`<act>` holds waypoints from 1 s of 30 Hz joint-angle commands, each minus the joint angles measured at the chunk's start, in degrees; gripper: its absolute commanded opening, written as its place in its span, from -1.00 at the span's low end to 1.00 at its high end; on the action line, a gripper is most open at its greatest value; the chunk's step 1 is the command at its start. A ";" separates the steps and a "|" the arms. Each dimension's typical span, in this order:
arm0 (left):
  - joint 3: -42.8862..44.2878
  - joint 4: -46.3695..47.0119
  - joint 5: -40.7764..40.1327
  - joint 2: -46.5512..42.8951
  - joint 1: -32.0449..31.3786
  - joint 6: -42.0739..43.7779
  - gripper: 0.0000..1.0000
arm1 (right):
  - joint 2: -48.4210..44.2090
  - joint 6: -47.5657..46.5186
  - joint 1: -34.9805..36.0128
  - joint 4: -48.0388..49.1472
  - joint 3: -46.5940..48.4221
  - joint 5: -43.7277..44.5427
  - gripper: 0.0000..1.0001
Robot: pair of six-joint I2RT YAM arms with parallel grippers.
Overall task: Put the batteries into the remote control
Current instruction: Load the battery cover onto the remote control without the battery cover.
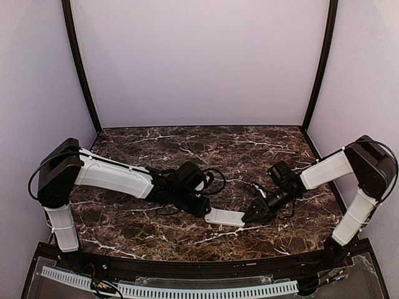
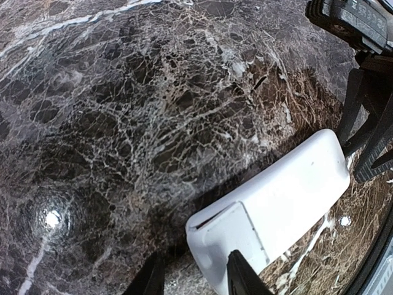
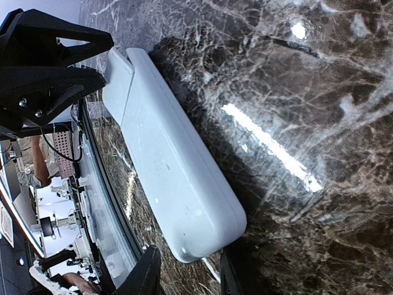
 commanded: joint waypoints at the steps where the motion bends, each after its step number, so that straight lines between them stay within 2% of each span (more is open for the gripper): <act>1: 1.46 -1.91 1.69 0.92 -0.05 0.87 -0.32 | -0.34 0.01 0.16 0.95 -0.68 -0.39 -0.35; 11: 1.58 -2.83 2.89 2.24 -0.31 0.43 -0.50 | -0.01 0.07 0.11 1.15 -0.56 -0.65 -0.35; 19: 1.64 -3.41 4.28 3.18 -0.64 0.16 -0.53 | 0.52 0.16 0.31 1.54 -0.52 -1.16 -0.37; 30: 2.11 -3.72 6.87 5.05 -1.20 -0.57 -0.60 | 2.04 0.46 1.08 2.34 -0.17 -2.13 -0.52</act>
